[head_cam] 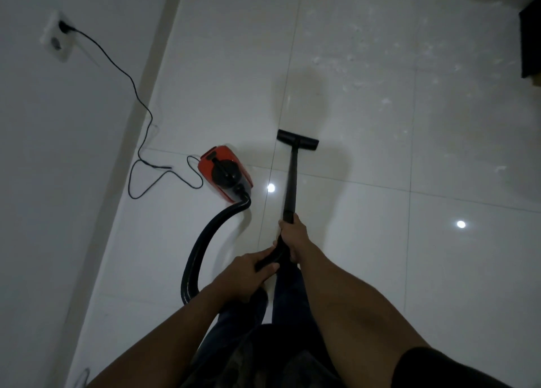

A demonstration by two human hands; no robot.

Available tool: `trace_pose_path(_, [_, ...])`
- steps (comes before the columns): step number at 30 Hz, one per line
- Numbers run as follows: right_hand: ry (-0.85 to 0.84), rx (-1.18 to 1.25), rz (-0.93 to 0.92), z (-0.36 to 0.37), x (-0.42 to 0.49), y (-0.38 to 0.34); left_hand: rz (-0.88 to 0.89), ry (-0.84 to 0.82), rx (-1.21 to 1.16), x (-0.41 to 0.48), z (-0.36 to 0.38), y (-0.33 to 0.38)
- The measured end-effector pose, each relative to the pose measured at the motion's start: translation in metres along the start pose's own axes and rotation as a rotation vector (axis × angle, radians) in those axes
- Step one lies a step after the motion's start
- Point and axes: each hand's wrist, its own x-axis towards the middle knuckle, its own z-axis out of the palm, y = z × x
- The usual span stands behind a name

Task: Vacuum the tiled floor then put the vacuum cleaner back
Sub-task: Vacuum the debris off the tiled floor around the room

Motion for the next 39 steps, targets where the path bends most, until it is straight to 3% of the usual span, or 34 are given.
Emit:
trace_pose_path(8, [-0.05, 0.102, 0.079, -0.027, 0.034, -0.038, -0.041, -0.008, 0.053, 0.044, -0.007, 0.045])
trace_pose_path(18, [-0.058, 0.137, 0.082, -0.077, 0.1, -0.152, -0.059, 0.005, 0.017, 0.142, -0.043, 0.131])
trace_pose_path(26, [-0.078, 0.04, 0.087, -0.111, 0.141, -0.242, -0.005, 0.001, 0.057, 0.207, -0.078, 0.195])
trace_pose_path(34, [-0.043, -0.152, -0.02, -0.11, 0.212, -0.324, -0.091, -0.122, 0.129, 0.293, -0.145, 0.241])
trace_pose_path(39, [0.0, -0.348, -0.052, -0.107, 0.248, -0.389, -0.064, -0.114, -0.008, 0.336, -0.185, 0.274])
